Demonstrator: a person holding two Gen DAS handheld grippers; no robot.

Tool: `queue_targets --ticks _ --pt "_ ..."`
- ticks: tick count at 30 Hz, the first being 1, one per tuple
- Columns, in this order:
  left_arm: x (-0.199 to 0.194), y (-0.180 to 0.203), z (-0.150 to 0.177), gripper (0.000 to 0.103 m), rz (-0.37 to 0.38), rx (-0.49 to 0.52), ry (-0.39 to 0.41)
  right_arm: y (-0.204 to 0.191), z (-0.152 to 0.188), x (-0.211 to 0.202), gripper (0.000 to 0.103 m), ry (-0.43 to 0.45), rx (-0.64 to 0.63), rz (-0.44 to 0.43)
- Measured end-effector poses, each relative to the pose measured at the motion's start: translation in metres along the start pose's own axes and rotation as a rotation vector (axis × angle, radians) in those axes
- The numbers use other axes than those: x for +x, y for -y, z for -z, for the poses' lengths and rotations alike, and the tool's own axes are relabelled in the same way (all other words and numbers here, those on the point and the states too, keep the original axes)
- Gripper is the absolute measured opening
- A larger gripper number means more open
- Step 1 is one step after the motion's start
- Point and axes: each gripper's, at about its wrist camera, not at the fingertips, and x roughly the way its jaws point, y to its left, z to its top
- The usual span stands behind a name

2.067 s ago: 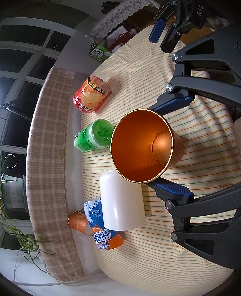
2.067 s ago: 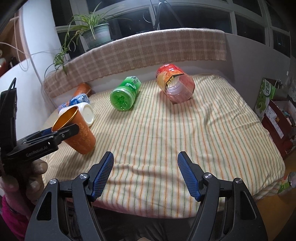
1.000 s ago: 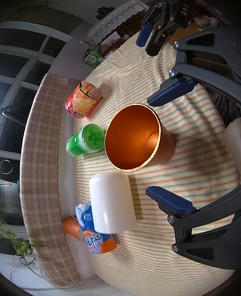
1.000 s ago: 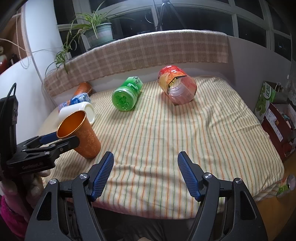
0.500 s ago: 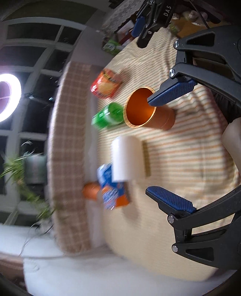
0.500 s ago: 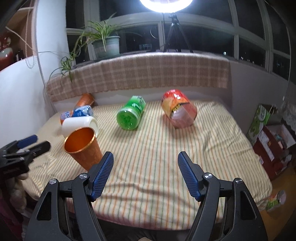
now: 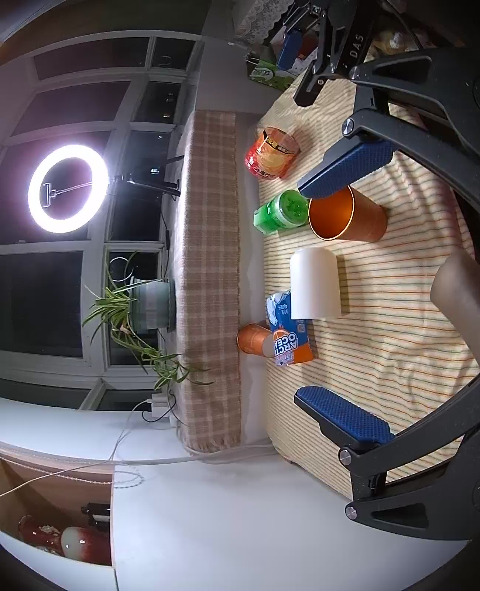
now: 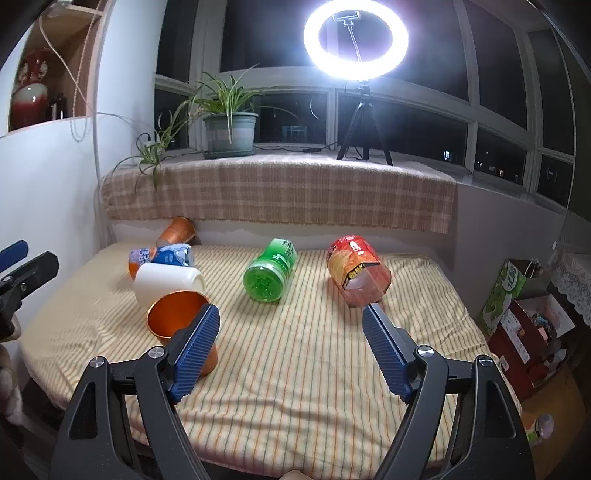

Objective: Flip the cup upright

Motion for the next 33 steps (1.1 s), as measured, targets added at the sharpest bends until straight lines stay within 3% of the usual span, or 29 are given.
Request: queue_targets --ticks 33 --pt "-0.0023 0.0020 -0.0004 0.103 -0.014 0.002 0.000 -0.0001 0.0058 0.0013 0.081 -0.012 0.012 0.012"
